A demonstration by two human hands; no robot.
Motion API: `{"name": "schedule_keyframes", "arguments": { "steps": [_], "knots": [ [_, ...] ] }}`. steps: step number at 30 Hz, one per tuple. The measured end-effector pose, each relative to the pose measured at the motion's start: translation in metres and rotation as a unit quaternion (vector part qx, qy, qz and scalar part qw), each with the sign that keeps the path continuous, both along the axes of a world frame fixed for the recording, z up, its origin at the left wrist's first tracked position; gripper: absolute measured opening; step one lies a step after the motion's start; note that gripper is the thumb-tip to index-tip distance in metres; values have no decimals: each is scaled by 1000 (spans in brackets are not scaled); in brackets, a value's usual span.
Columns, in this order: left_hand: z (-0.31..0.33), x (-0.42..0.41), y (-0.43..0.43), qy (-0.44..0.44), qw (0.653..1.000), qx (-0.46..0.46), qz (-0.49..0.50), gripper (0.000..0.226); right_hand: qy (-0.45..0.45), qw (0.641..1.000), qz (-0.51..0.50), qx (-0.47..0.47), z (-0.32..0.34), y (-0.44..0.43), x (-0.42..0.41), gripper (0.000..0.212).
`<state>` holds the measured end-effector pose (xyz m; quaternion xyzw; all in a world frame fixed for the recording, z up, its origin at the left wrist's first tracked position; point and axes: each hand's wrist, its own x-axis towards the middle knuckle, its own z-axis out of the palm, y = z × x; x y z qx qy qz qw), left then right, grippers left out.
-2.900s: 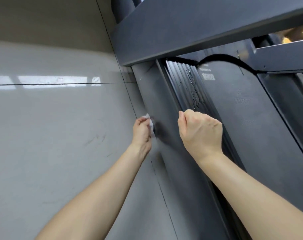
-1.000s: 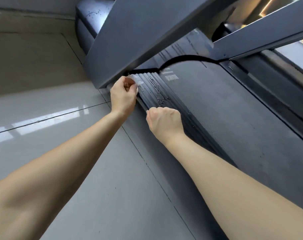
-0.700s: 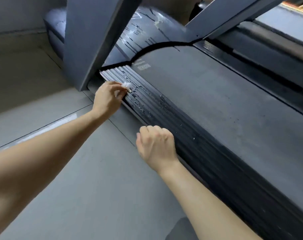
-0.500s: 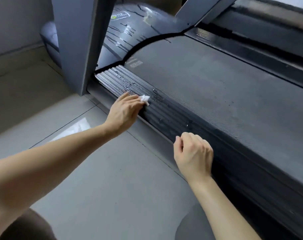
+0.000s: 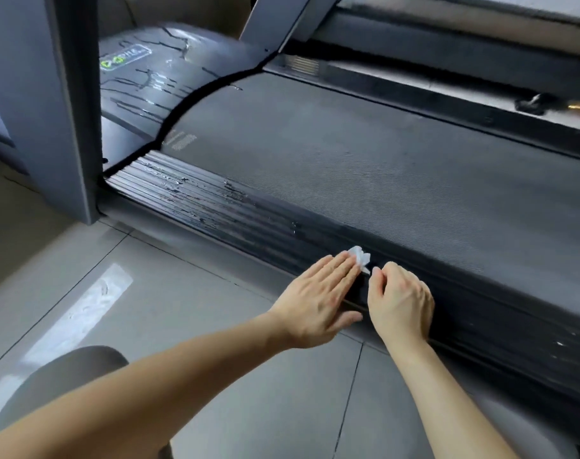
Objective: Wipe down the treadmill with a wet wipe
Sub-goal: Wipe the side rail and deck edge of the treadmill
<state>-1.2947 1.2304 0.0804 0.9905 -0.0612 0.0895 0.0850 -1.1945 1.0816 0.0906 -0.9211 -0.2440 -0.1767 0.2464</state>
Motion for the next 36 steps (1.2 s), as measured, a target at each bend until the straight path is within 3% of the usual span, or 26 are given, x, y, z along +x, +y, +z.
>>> {"name": "schedule_keyframes", "arguments": {
  "steps": [4, 9, 12, 14, 20, 24, 28, 32, 36],
  "knots": [
    [6, -4, 18, 20, 1000, 2, -5, 87, -16, 1000, -8, -14, -5, -1, 0, 28],
    [13, -38, 138, 60, 984, 29, 166, 100, -7, 999, -26, -36, -5, 4, -4, 29],
    [23, -38, 166, 93, 967, 10, 239, 110, 10, 998, -28, -51, -4, 6, -3, 28],
    [25, -29, 146, 98, 972, 12, 211, 115, 21, 998, -26, -61, -3, 7, -3, 28],
    [21, 32, 19, 141, 990, 28, 11, 112, 66, 996, -26, -57, 3, 6, -2, 22],
    [24, 42, 20, 152, 987, 52, -33, 106, 117, 992, -3, -42, 8, 0, 3, 25],
    [27, 19, 80, 160, 983, 44, 75, 115, 153, 984, 4, -94, 16, 1, 6, 26],
    [38, -5, 155, 161, 957, 5, 239, 123, 156, 978, 16, -135, 25, 2, 8, 24],
    [41, 6, 153, 178, 949, -13, 260, 131, 149, 977, 13, -152, 28, 2, 7, 24]
  ]
}}
